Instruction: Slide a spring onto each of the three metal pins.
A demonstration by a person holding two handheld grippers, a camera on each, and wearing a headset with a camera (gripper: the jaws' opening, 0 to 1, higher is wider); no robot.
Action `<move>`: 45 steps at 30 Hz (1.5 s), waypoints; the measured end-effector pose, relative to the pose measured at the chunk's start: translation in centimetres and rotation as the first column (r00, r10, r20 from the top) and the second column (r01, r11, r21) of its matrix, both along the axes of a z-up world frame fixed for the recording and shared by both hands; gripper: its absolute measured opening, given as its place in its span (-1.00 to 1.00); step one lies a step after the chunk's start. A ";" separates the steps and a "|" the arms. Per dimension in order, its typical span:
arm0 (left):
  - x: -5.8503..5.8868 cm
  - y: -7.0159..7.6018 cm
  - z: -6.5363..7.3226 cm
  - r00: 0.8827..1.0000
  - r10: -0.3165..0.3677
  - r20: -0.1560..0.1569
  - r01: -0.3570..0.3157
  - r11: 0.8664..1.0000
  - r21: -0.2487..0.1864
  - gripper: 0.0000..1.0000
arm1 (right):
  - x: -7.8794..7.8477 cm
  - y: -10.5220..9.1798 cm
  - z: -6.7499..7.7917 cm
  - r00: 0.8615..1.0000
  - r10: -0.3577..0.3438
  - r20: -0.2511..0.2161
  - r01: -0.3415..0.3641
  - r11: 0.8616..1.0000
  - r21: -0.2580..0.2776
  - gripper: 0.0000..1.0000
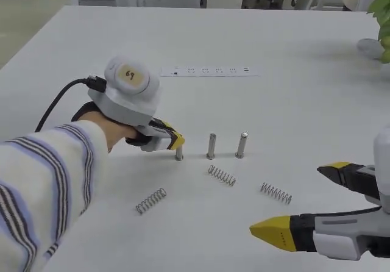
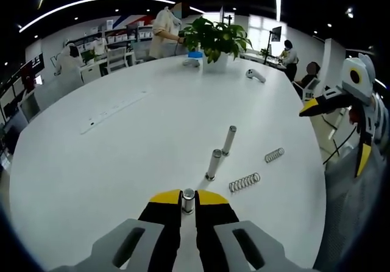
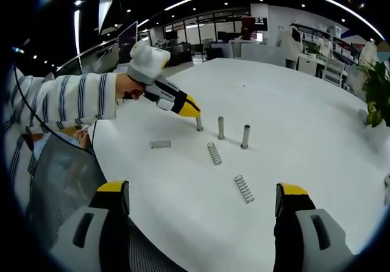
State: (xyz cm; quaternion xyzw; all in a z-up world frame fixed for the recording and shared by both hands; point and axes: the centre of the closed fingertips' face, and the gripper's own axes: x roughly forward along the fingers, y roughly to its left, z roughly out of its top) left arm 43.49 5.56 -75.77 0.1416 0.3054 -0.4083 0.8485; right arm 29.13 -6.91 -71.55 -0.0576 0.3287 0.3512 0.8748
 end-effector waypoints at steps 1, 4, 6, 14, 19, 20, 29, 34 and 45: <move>0.0 0.0 0.0 1.000 0.000 -0.001 0.000 1.000 -0.001 -1.00 | 0.0 0.0 0.0 1.000 -0.001 0.000 0.001 1.000 0.000 0.98; 0.0 0.0 0.0 1.000 0.007 0.004 -0.007 1.000 0.000 -0.99 | -0.1 -0.2 -0.1 1.000 -0.001 -0.003 0.001 1.000 -0.007 0.98; 0.2 0.1 0.1 1.000 0.012 0.022 -0.012 1.000 0.008 -0.94 | -0.2 -0.2 -0.1 1.000 -0.003 -0.003 0.003 1.000 -0.006 0.98; 0.4 0.3 0.3 0.999 0.033 0.029 -0.033 0.999 -0.023 -0.81 | -0.2 -0.1 0.0 1.000 -0.001 -0.003 0.001 1.000 -0.006 0.98; 0.1 0.4 0.8 0.999 0.038 0.039 -0.036 0.998 -0.051 -0.76 | -0.3 -0.1 -0.1 1.000 0.003 -0.006 -0.003 1.000 -0.011 0.98; 0.1 0.5 1.0 0.998 0.040 0.043 -0.038 0.998 -0.056 -0.76 | -0.3 0.0 -0.1 1.000 0.004 -0.005 -0.004 1.000 -0.011 0.98; -0.8 1.8 1.5 0.993 0.110 0.029 -0.105 0.986 -0.130 -0.72 | -0.3 0.0 -0.5 1.000 0.012 0.004 -0.012 0.999 -0.033 0.98; -1.8 2.5 1.2 0.994 0.104 0.024 -0.100 0.988 -0.116 -0.68 | -0.2 0.3 -0.5 1.000 0.024 0.007 -0.024 0.999 -0.039 0.99; -4.6 3.0 0.5 0.995 0.086 -0.043 -0.091 0.986 -0.137 -0.65 | -0.1 0.4 -0.4 1.000 0.021 0.002 -0.021 1.000 -0.019 0.99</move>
